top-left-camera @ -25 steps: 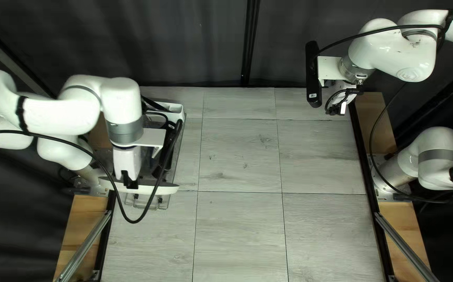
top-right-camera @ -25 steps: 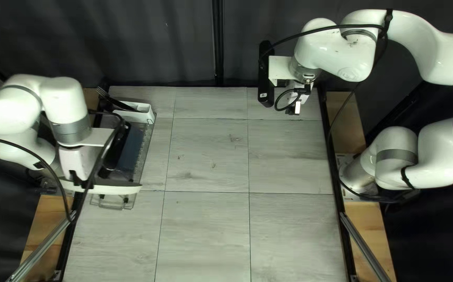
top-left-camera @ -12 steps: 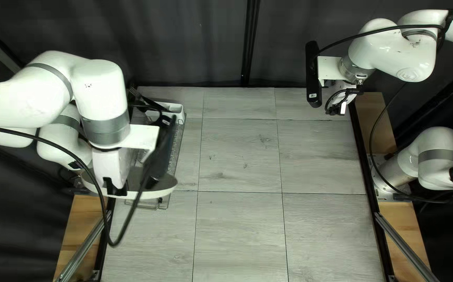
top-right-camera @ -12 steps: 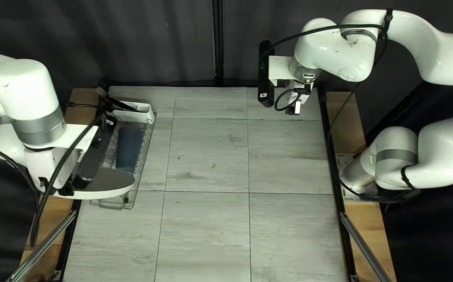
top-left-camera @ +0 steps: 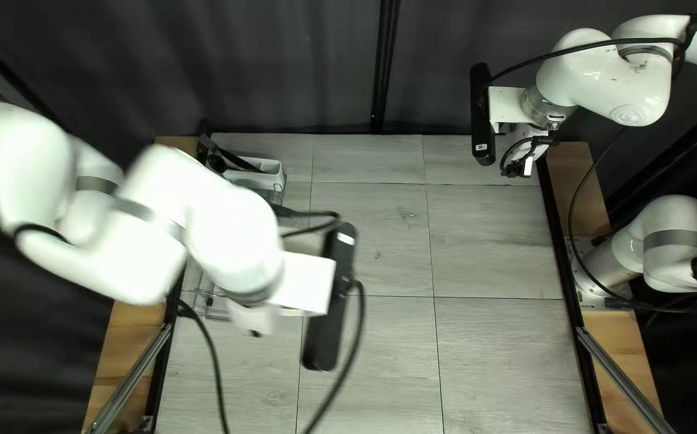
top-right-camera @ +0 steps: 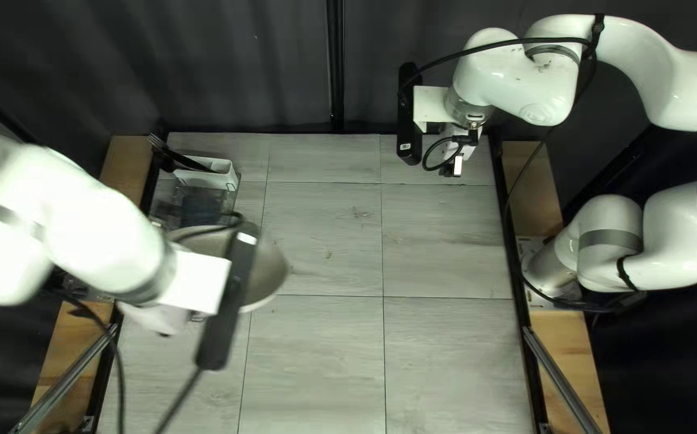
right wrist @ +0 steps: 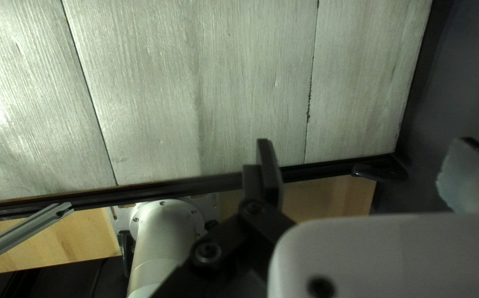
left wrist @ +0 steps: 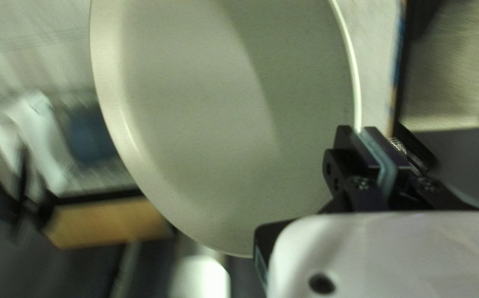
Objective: Pick up and place plate onto table. Place down one fork to the left of the plate. Place spoon and knife to the right of the plate. Place cup above the knife and spoon
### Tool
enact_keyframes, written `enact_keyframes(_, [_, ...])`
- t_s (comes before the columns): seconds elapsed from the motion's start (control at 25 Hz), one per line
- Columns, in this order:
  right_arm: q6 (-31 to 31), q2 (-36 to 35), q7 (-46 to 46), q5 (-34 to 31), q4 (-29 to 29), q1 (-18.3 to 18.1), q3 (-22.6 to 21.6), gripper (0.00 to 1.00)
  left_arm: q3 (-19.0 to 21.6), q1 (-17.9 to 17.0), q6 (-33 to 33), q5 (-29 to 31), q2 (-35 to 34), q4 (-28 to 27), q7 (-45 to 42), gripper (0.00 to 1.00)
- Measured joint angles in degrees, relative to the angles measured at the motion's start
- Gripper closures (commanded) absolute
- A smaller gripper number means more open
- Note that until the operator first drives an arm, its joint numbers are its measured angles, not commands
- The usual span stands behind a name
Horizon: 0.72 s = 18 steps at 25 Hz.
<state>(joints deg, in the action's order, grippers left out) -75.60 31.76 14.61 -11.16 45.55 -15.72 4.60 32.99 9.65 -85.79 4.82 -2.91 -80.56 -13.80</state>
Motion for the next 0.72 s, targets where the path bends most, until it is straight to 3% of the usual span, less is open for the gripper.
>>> enact_keyframes(0.24, [0.0,0.0,0.0,0.0,0.0,0.0,0.0,0.0,0.0,0.0,1.1,0.9,3.0,-0.2,-1.1,1.0])
enact_keyframes(0.4, [0.0,0.0,0.0,0.0,0.0,0.0,0.0,0.0,-0.2,-1.6,5.3,8.7,10.8,-2.4,-3.8,1.0])
enact_keyframes(0.72, [0.0,0.0,0.0,0.0,0.0,0.0,0.0,0.0,-2.0,-2.4,21.1,19.8,15.5,3.8,-6.0,1.0])
